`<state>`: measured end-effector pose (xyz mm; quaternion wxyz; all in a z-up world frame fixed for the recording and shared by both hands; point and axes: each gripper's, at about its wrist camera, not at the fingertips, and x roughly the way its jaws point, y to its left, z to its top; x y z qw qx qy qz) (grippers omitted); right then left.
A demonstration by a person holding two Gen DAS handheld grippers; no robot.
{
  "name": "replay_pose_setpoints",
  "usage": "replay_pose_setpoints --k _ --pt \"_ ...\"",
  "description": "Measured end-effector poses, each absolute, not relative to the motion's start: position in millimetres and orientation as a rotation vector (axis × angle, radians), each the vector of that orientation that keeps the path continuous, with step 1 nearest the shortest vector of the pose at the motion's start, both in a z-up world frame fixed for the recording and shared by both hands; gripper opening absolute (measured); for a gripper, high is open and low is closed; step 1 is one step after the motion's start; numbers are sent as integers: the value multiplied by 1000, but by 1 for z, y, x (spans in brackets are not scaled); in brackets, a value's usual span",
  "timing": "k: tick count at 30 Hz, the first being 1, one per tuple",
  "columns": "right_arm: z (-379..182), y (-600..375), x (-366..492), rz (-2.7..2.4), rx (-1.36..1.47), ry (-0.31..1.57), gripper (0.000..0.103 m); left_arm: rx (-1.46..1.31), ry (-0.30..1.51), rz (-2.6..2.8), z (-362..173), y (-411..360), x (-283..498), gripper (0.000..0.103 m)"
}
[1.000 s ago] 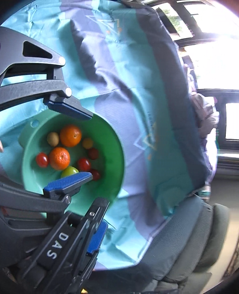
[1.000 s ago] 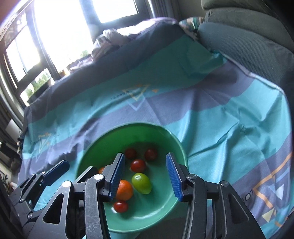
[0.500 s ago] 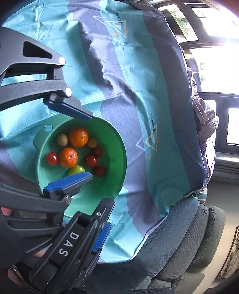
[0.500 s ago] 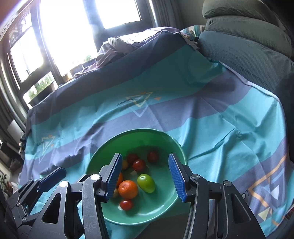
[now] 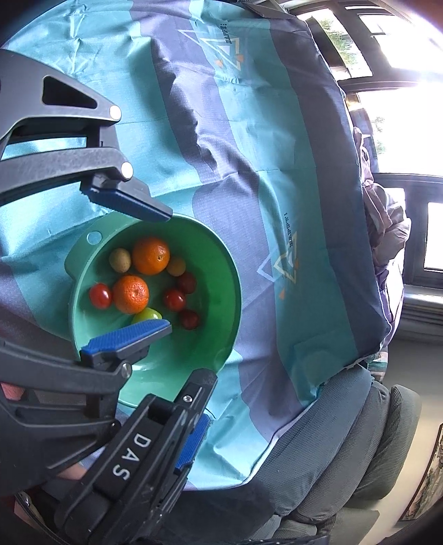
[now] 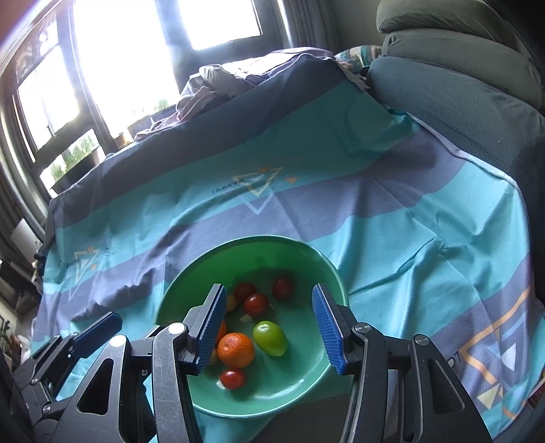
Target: Organize fruits
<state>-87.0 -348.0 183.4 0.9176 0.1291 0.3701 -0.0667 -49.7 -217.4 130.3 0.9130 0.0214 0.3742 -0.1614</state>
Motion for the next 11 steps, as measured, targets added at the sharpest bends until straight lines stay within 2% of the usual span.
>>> replay_pose_setpoints --k 11 --pt "182 -346 -85 -150 247 769 53 37 784 -349 126 -216 -52 59"
